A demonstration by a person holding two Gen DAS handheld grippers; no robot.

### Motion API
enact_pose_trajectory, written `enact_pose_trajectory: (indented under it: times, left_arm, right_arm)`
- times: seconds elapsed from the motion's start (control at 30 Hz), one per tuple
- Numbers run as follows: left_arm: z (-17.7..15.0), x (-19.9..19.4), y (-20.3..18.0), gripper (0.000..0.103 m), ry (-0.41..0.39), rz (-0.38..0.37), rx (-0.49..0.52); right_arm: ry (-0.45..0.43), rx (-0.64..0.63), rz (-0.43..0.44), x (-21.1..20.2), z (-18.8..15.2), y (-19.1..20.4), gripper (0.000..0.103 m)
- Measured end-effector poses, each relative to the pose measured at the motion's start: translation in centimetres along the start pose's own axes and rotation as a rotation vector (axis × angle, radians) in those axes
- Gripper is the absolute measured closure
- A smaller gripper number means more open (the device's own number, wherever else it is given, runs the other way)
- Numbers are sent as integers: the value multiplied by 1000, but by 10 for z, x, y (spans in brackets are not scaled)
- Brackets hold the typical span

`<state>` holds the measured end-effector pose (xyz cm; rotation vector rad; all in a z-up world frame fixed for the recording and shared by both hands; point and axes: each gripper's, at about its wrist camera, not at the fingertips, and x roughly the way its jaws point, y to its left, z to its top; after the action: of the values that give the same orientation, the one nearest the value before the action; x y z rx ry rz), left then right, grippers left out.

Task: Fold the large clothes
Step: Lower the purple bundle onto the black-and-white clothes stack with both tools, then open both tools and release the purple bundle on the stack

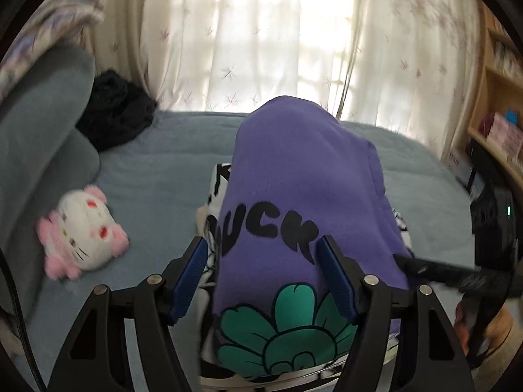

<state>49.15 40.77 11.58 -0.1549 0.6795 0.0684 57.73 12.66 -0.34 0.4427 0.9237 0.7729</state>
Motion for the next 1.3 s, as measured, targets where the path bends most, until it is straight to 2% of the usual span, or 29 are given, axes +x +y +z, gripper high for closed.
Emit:
enact_pose_trajectory:
  times: [0.07,0.17,0.27,0.4,0.57,0.7,0.8,0.9,1.0,1.07,1.3]
  left_arm:
    - [-1,4,6,36,13,-39,-53]
    - [-3,7,5,38,31,-83,-66]
    - [-10,13,-11,38,45,-66,-12]
    - [-16,20,-35,37,38,13,59]
    - [-17,26,-26,35,55,29,8]
    - [-20,17,-22,34,40,24,-41]
    - [-25,-1,-28,34,27,36,-74]
    - [-34,-23,-43,29,28,64,-46]
    - [-45,-55,-61,28,22,42,-11]
    - [-53,-76,-72,22,24,29,-6]
    - [-90,-179,-118,21,21,3,41]
  right_arm:
    - [-8,-73,-51,1,-3,8,79]
    - [-71,-92,-60,-23,-4,11,84]
    - [-124,-90,-87,-50,-6,7,85]
    - [-36,-81,-207,-27,-14,-8,84]
    - [-49,-77,-235,-16,-22,-13,83]
    - [-50,-74,-245,-14,-24,-12,72]
    - [-62,-73,-293,-25,-26,2,51]
    - [-55,-97,-321,-43,-36,14,50]
    - [-48,-137,-329,-76,-53,32,50]
    - [-38,-156,-338,-95,-63,44,50]
    - [-13,-166,-334,-178,-106,88,48]
